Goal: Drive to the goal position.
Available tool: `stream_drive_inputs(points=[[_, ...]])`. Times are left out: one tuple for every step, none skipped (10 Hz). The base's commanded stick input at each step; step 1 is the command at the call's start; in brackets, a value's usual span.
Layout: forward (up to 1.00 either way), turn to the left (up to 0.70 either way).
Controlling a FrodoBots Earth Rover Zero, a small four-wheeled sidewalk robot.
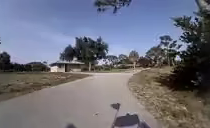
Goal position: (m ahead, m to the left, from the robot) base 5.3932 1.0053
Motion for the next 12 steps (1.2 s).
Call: stream_drive_inputs(points=[[1.0, 0.02], [1.0, 0.02], [1.0, 0.02], [1.0, 0.02], [1.0, 0.02], [1.0, 0.0], [1.0, 0.0], [1.0, 0.0], [1.0, 0.0], [1.0, 0.0], [1.0, 0.0], [1.0, 0.0]])
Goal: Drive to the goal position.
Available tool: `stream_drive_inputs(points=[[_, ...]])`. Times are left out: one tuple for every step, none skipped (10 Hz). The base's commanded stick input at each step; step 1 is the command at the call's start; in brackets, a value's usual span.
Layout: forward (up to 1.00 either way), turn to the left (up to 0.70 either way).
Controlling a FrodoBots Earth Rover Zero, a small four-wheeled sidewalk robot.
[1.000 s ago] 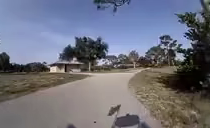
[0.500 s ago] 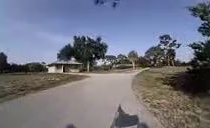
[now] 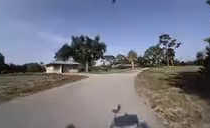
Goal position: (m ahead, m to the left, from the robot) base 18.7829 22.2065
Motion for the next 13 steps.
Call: stream_drive_inputs(points=[[1.0, 0.0], [1.0, 0.0], [1.0, 0.0], [1.0, -0.01], [1.0, -0.03], [1.0, -0.04], [1.0, -0.05], [1.0, -0.1], [1.0, -0.1], [1.0, -0.09], [1.0, -0.08], [1.0, 0.0], [1.0, 0.0]])
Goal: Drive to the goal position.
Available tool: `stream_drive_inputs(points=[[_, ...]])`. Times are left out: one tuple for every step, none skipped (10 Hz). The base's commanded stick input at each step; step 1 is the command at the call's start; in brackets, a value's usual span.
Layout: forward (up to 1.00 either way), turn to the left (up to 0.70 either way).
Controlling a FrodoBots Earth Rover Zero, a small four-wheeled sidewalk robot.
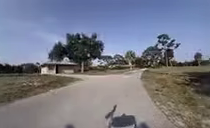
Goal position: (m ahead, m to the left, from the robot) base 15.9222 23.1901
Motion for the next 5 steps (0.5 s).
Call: stream_drive_inputs(points=[[1.0, 0.0], [1.0, 0.0], [1.0, 0.0], [1.0, 0.0], [1.0, 0.0]])
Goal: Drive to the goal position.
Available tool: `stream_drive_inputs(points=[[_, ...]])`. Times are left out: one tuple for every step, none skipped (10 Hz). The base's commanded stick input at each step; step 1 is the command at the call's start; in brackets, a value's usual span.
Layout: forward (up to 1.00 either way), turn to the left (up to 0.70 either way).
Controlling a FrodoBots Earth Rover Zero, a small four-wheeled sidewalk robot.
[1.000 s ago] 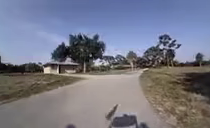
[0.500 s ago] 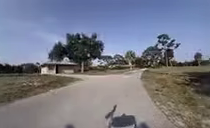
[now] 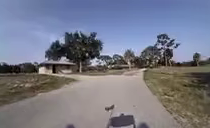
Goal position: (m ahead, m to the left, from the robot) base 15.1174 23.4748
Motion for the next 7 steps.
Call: stream_drive_inputs(points=[[1.0, 0.0], [1.0, 0.0], [1.0, 0.0], [1.0, 0.02], [1.0, 0.02], [1.0, 0.02], [1.0, 0.02]])
